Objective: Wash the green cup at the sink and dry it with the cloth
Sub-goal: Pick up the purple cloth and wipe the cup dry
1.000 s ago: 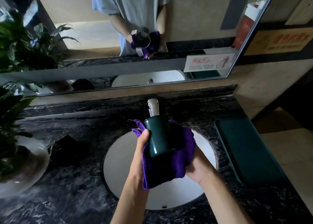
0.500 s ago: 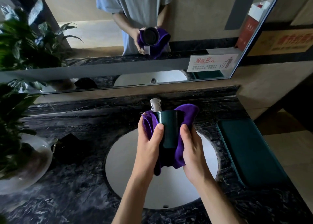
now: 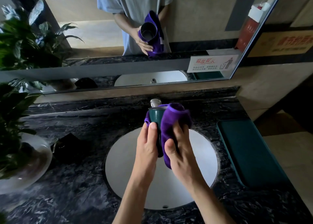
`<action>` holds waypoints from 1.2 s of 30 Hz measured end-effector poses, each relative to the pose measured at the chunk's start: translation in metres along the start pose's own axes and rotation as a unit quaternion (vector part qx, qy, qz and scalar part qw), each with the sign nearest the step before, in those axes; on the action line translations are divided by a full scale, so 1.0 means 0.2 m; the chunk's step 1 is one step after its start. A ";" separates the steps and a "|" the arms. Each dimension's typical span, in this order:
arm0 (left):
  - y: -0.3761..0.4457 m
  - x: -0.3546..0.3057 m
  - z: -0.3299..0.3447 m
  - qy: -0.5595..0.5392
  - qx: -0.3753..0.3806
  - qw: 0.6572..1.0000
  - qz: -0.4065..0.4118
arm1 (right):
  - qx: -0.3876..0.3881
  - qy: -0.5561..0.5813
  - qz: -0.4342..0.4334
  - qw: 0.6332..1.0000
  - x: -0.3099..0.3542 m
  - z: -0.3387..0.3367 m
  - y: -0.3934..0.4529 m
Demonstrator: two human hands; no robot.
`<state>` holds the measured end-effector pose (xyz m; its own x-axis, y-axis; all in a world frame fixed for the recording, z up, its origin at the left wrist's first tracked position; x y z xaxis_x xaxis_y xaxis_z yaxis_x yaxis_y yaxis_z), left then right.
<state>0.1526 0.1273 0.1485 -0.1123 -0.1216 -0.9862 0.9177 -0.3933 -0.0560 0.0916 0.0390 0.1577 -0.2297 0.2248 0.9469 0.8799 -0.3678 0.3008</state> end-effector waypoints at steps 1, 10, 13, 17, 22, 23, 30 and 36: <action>0.00 0.00 0.00 -0.009 0.006 1.000 0.001 | 0.000 -0.011 -0.019 1.000 0.00 0.00 0.01; -0.04 0.04 0.08 -0.023 -0.050 0.998 -0.043 | -0.147 0.111 0.111 0.977 -0.06 -0.05 0.06; -0.02 0.04 0.06 -0.040 -0.045 0.997 -0.056 | -0.068 0.104 0.090 0.988 -0.02 -0.07 0.05; -0.02 0.04 0.07 -0.039 -0.002 0.998 -0.058 | -0.026 0.049 0.043 0.998 0.00 -0.04 0.06; -0.08 0.03 0.11 -0.023 -0.002 0.998 -0.053 | -0.120 0.142 0.128 0.974 -0.02 -0.06 0.11; -0.08 0.03 0.11 -0.020 -0.007 0.998 -0.060 | -0.137 0.158 0.160 0.965 -0.03 -0.07 0.12; -0.08 0.04 0.06 0.029 0.061 0.995 -0.075 | -0.041 0.278 0.229 0.932 -0.03 -0.13 0.11; -0.01 0.12 -0.01 -0.116 -0.018 0.984 -0.135 | -0.061 0.376 0.204 0.902 -0.03 -0.13 0.13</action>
<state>0.1496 0.1266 0.1255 -0.4334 -0.2237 -0.8730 0.8553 -0.4072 -0.3203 0.1055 0.0048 0.1639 -0.1543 -0.6103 0.7770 0.9133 -0.3881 -0.1235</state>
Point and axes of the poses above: each hand's wrist, its own y-axis towards the middle knuckle, its own z-axis out of the palm, x = y × z, the point moved 1 cm from there along y, towards the middle knuckle, and after that the axes turned 5 degrees about y, right-handed, at the moved point
